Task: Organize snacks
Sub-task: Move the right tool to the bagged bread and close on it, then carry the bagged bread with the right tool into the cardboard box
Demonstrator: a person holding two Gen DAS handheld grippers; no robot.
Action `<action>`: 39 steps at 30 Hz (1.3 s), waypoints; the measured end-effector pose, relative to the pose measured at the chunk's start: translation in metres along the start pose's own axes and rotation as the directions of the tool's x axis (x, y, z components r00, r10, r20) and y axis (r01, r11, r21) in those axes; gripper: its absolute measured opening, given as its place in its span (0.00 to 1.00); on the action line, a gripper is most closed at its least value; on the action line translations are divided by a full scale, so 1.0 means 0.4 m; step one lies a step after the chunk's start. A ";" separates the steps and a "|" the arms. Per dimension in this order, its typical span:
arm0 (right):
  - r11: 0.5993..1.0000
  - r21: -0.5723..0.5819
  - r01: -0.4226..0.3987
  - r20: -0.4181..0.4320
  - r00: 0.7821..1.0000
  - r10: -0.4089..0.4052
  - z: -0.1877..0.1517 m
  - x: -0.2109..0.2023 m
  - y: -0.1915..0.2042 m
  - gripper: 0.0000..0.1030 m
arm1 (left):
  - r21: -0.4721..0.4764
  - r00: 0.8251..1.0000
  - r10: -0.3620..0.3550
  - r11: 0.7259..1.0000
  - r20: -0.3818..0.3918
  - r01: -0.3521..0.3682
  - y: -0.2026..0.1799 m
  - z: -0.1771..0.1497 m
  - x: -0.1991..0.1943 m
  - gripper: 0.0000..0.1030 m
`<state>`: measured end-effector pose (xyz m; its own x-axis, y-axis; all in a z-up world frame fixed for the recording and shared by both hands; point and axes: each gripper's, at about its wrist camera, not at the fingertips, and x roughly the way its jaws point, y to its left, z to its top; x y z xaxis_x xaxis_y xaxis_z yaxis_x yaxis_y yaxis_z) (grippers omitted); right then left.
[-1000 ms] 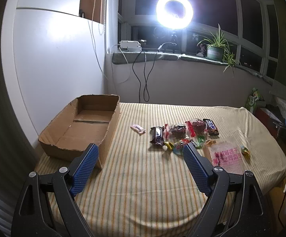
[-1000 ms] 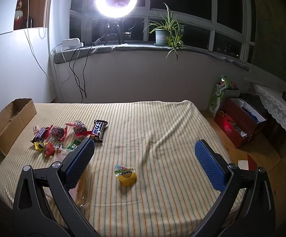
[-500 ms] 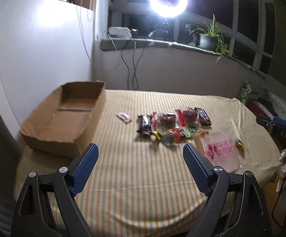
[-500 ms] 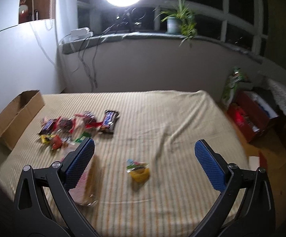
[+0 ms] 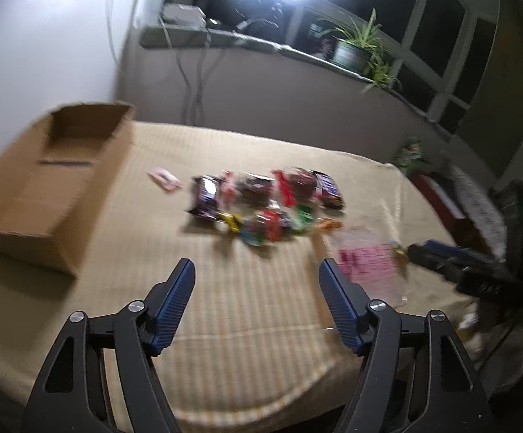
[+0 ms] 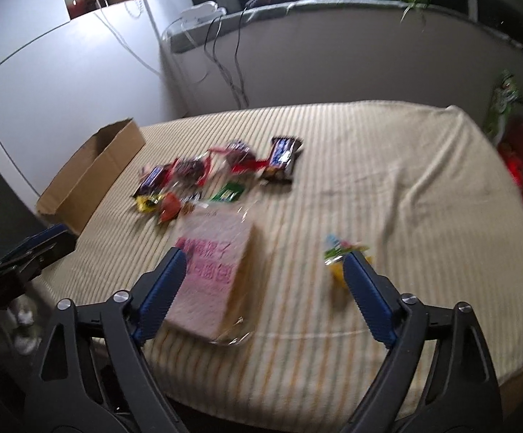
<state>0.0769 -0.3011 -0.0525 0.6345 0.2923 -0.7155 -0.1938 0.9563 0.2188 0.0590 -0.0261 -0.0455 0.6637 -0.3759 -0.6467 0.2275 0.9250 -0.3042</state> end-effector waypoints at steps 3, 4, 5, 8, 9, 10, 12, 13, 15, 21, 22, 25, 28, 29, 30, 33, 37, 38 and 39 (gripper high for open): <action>0.998 0.010 -0.054 -0.040 0.998 0.055 -0.008 0.020 0.006 0.84 | -0.035 0.995 -0.083 0.996 -0.049 0.082 -0.005 0.002 0.029 0.58; 0.997 0.021 -0.078 -0.054 0.995 0.079 -0.010 0.028 0.008 0.83 | -0.040 0.992 -0.108 0.994 -0.064 0.106 -0.010 0.001 0.038 0.57; 0.994 0.034 -0.101 -0.068 0.992 0.103 -0.013 0.036 0.008 0.83 | -0.043 0.988 -0.134 0.990 -0.080 0.131 -0.016 -0.001 0.046 0.56; 0.987 0.065 -0.144 -0.096 0.984 0.150 -0.017 0.054 0.005 0.76 | -0.066 0.968 -0.212 0.977 -0.132 0.204 -0.033 -0.008 0.075 0.50; 0.985 0.074 -0.154 -0.105 0.981 0.161 -0.019 0.059 0.003 0.73 | -0.078 0.961 -0.233 0.972 -0.149 0.223 -0.036 -0.010 0.086 0.48; 0.983 0.082 -0.164 -0.113 0.978 0.172 -0.019 0.064 0.003 0.69 | -0.089 0.954 -0.250 0.967 -0.165 0.238 -0.038 -0.013 0.096 0.48; 0.980 0.089 -0.179 -0.128 0.973 0.190 -0.020 0.077 0.006 0.63 | -0.106 0.942 -0.278 0.959 -0.188 0.261 -0.044 -0.018 0.112 0.43; 0.979 0.089 -0.186 -0.136 0.971 0.197 -0.021 0.081 0.007 0.60 | -0.110 0.937 -0.287 0.957 -0.199 0.270 -0.048 -0.021 0.117 0.42; 0.976 0.088 -0.198 -0.151 0.966 0.210 -0.023 0.088 0.008 0.55 | -0.113 0.930 -0.300 0.953 -0.213 0.281 -0.055 -0.024 0.123 0.41; 0.976 0.089 -0.198 -0.168 0.963 0.210 -0.023 0.103 0.006 0.53 | -0.111 0.914 -0.318 0.948 -0.251 0.299 -0.068 -0.036 0.150 0.37; 0.976 0.091 -0.197 -0.174 0.962 0.210 -0.024 0.108 0.004 0.52 | -0.111 0.912 -0.319 0.947 -0.258 0.300 -0.068 -0.037 0.155 0.35; 0.970 0.108 -0.217 -0.180 0.956 0.233 -0.027 0.116 -0.002 0.50 | -0.108 0.905 -0.326 0.945 -0.274 0.308 -0.074 -0.041 0.174 0.30; 0.967 0.109 -0.230 -0.183 0.952 0.247 -0.025 0.117 -0.001 0.47 | -0.101 0.902 -0.334 0.943 -0.275 0.318 -0.081 -0.039 0.165 0.30; 0.966 0.109 -0.233 -0.185 0.950 0.250 -0.024 0.117 0.001 0.46 | -0.094 0.902 -0.332 0.943 -0.275 0.318 -0.084 -0.039 0.163 0.30; 0.967 0.107 -0.233 -0.185 0.951 0.250 -0.024 0.116 0.002 0.46 | -0.089 0.903 -0.330 0.944 -0.276 0.318 -0.086 -0.039 0.161 0.30; 0.967 0.104 -0.233 -0.188 0.950 0.249 -0.022 0.115 0.006 0.45 | -0.075 0.906 -0.321 0.947 -0.276 0.313 -0.088 -0.037 0.163 0.30; 0.967 0.097 -0.234 -0.188 0.950 0.249 -0.017 0.112 0.017 0.45 | -0.065 0.913 -0.313 0.950 -0.262 0.307 -0.086 -0.033 0.149 0.30; 0.968 0.089 -0.234 -0.187 0.951 0.247 -0.013 0.112 0.024 0.45 | -0.063 0.915 -0.311 0.950 -0.257 0.305 -0.083 -0.032 0.146 0.30; 0.969 0.083 -0.235 -0.185 0.951 0.246 -0.010 0.111 0.030 0.45 | -0.060 0.918 -0.308 0.951 -0.251 0.303 -0.080 -0.030 0.140 0.30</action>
<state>0.0999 -0.2766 -0.0844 0.4172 0.5136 -0.7498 -0.2748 0.8577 0.4346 0.0803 -0.0772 -0.0804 0.3603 -0.6439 -0.6749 0.3747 0.7625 -0.5274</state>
